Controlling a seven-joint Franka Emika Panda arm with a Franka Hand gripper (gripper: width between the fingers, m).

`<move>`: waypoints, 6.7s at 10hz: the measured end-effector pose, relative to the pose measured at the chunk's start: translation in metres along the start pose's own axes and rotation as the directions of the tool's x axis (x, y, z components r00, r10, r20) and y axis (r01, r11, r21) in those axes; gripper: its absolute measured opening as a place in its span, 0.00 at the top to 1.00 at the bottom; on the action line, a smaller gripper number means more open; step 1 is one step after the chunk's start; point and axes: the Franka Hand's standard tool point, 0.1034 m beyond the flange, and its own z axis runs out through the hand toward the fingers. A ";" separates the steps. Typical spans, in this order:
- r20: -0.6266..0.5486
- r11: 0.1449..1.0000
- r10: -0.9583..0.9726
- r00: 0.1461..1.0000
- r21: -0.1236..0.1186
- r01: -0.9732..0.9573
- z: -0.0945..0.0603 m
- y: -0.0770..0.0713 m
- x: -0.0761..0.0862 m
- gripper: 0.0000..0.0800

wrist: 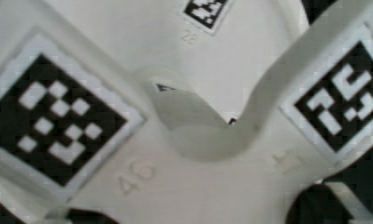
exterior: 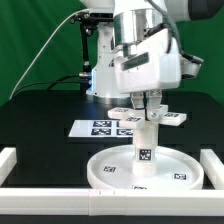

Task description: Assemble round table

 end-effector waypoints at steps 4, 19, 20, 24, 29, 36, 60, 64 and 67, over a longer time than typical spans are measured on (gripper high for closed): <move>0.024 0.930 0.365 0.931 0.037 -0.366 0.000 0.000 -0.001 0.44; 0.104 0.752 -0.658 0.746 0.040 0.658 -0.029 -0.011 -0.007 0.19; 0.102 0.715 -0.698 0.708 0.046 0.698 -0.028 -0.011 -0.007 0.19; 0.140 0.370 -0.922 0.361 0.043 0.928 -0.018 -0.012 0.002 0.19; 0.217 0.463 -0.864 0.453 -0.007 0.886 -0.013 -0.008 -0.002 0.19; 0.235 0.497 -0.841 0.487 -0.022 0.868 -0.010 -0.009 -0.002 0.19; 0.147 0.952 -0.168 0.975 -0.234 0.199 0.011 0.001 -0.006 0.44; 0.054 0.972 0.157 0.986 -0.183 -0.144 0.012 -0.002 -0.009 0.43; 0.085 0.974 0.103 0.991 -0.211 -0.083 0.008 0.000 -0.011 0.25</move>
Offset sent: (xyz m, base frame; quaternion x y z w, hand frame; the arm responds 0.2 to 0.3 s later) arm 0.0033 0.0007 -0.0044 -0.0047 -0.0150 0.1669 0.9859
